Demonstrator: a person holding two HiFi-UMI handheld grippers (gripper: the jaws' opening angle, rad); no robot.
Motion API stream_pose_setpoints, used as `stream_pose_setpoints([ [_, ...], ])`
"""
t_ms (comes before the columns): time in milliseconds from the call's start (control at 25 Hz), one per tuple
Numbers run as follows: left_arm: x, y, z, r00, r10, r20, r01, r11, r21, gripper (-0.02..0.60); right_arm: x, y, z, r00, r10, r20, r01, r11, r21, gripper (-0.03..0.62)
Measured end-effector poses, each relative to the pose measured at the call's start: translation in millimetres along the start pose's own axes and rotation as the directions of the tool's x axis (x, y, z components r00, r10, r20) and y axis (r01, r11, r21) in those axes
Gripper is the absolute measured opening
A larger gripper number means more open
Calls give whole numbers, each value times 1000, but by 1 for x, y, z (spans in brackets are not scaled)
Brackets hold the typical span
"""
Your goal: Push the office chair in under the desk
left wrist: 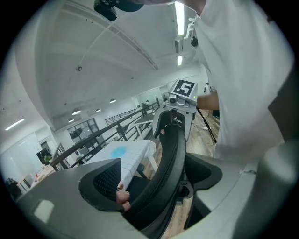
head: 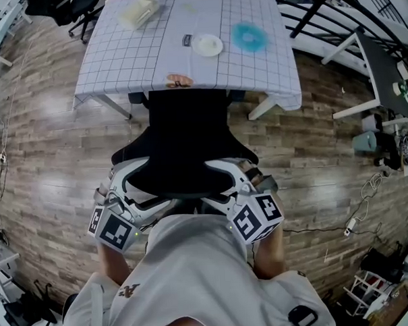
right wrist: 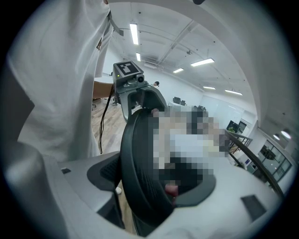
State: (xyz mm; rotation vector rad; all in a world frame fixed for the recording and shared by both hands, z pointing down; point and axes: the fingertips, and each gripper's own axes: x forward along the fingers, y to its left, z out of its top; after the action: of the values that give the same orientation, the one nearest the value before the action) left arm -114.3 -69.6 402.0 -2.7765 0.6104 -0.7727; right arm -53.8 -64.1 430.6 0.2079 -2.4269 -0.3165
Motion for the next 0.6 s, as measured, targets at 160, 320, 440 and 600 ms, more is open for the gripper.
stream_pose_setpoints([
  [160,1,11,-2,1000,-2,2,2,1000,4,422,5,-9,1,1000,-2,-5,2,1000,1,324],
  [320,3,20,-5,1000,-11,1,11,1000,7,422,10,-17,1,1000,-2,-15,2,1000,8,324],
  [440,6,28,-7,1000,-18,4,18,1000,14,422,12,-25,0,1000,-15,-13,15,1000,12,325],
  [600,9,38,-8,1000,-25,5,25,1000,14,422,16,-35,0,1000,-25,-12,26,1000,14,325],
])
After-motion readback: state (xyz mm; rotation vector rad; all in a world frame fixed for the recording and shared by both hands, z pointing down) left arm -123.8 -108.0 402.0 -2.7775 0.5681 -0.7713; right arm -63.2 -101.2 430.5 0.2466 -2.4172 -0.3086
